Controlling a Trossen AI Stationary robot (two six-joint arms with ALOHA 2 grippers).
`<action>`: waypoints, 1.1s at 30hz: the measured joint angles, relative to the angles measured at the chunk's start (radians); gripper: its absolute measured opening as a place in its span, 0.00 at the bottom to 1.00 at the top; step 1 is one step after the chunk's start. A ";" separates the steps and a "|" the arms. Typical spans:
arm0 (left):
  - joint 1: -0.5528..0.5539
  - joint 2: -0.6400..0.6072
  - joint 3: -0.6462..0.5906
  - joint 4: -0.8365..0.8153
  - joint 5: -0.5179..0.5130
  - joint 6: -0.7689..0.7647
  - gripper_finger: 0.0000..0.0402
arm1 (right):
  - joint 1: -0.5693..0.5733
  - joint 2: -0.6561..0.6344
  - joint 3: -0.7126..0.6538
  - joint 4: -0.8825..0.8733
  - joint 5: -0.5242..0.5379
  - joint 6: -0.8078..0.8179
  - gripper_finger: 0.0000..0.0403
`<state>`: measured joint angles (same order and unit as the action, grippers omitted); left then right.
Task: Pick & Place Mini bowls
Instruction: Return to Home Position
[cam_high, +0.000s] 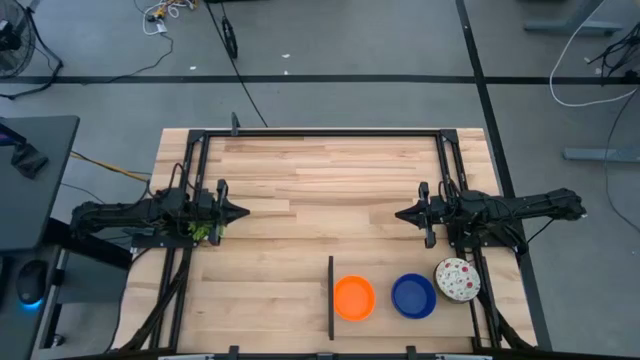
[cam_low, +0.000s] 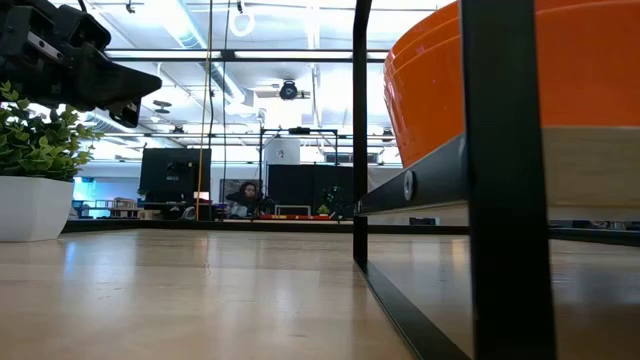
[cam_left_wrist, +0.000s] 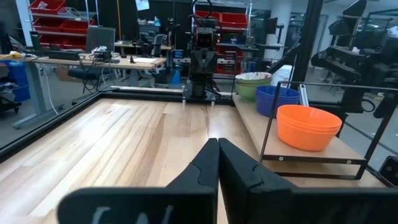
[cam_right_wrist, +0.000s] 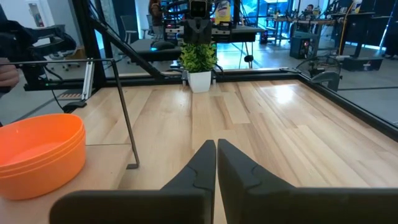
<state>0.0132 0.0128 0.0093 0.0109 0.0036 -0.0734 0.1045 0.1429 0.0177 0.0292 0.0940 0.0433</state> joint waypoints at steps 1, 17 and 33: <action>0.000 0.000 0.000 0.000 0.000 0.000 0.01 | 0.000 0.000 0.000 0.000 0.000 0.000 0.05; 0.000 0.000 -0.002 0.065 -0.033 -0.001 0.04 | 0.000 0.000 0.000 0.000 0.000 0.000 0.05; 0.000 0.000 -0.002 0.072 -0.033 -0.001 0.04 | 0.040 -0.128 0.000 -0.003 0.000 0.000 0.05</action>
<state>0.0132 0.0132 0.0071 0.0826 -0.0292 -0.0746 0.1444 0.0148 0.0181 0.0265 0.0944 0.0433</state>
